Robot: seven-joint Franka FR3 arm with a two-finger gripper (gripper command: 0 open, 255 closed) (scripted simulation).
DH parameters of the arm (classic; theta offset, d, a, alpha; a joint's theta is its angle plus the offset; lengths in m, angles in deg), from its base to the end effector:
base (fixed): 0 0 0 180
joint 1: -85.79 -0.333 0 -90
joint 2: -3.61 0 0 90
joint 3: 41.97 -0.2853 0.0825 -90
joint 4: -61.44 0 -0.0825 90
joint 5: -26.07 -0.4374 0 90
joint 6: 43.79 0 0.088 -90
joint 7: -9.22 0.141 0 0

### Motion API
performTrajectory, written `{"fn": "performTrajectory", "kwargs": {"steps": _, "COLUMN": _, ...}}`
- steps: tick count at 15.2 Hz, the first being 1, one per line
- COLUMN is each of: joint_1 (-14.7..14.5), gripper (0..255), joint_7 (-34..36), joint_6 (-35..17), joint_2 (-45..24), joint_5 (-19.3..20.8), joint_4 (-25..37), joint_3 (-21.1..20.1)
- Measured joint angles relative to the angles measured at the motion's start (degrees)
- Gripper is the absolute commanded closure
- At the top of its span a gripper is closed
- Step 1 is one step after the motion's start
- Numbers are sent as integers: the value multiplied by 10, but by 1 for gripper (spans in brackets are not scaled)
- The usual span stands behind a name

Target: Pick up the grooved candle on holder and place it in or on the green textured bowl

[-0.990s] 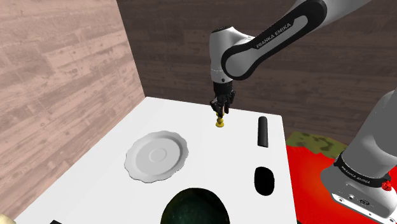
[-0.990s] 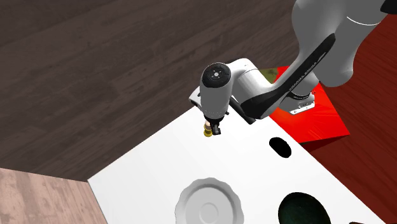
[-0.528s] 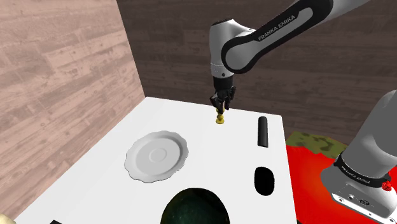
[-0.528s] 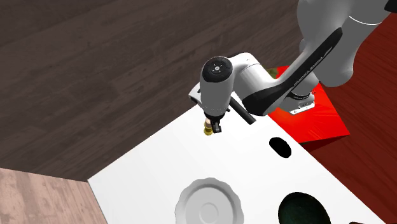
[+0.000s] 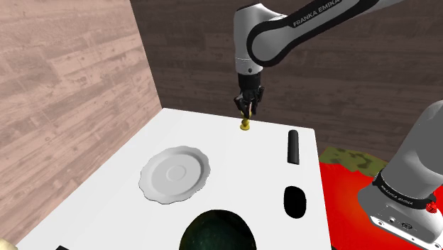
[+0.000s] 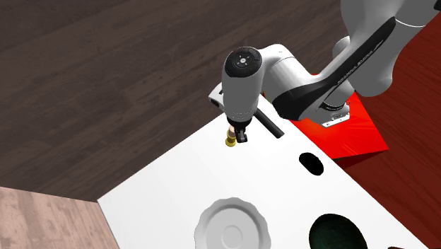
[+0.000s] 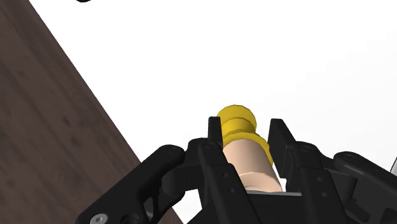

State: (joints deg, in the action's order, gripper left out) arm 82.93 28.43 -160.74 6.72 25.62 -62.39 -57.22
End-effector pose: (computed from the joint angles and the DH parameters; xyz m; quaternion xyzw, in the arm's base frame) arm 0.5356 0.1755 0.3223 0.9993 -0.0119 -0.0309 0.0143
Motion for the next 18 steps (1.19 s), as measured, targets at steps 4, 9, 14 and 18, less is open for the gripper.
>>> {"fn": "performTrajectory", "kwargs": {"steps": 4, "joint_1": 0, "gripper": 255, "joint_7": -3, "joint_6": 32, "joint_2": 13, "joint_5": -4, "joint_4": 19, "joint_3": 1}}
{"fn": "performTrajectory", "kwargs": {"steps": 9, "joint_1": 1, "gripper": 255, "joint_7": -5, "joint_6": 68, "joint_2": 24, "joint_5": -6, "joint_4": 44, "joint_3": 2}}
{"fn": "performTrajectory", "kwargs": {"steps": 14, "joint_1": 1, "gripper": 255, "joint_7": -8, "joint_6": 107, "joint_2": 33, "joint_5": -8, "joint_4": 75, "joint_3": 3}}
{"fn": "performTrajectory", "kwargs": {"steps": 18, "joint_1": 1, "gripper": 255, "joint_7": -6, "joint_6": 138, "joint_2": 36, "joint_5": -9, "joint_4": 103, "joint_3": 3}}
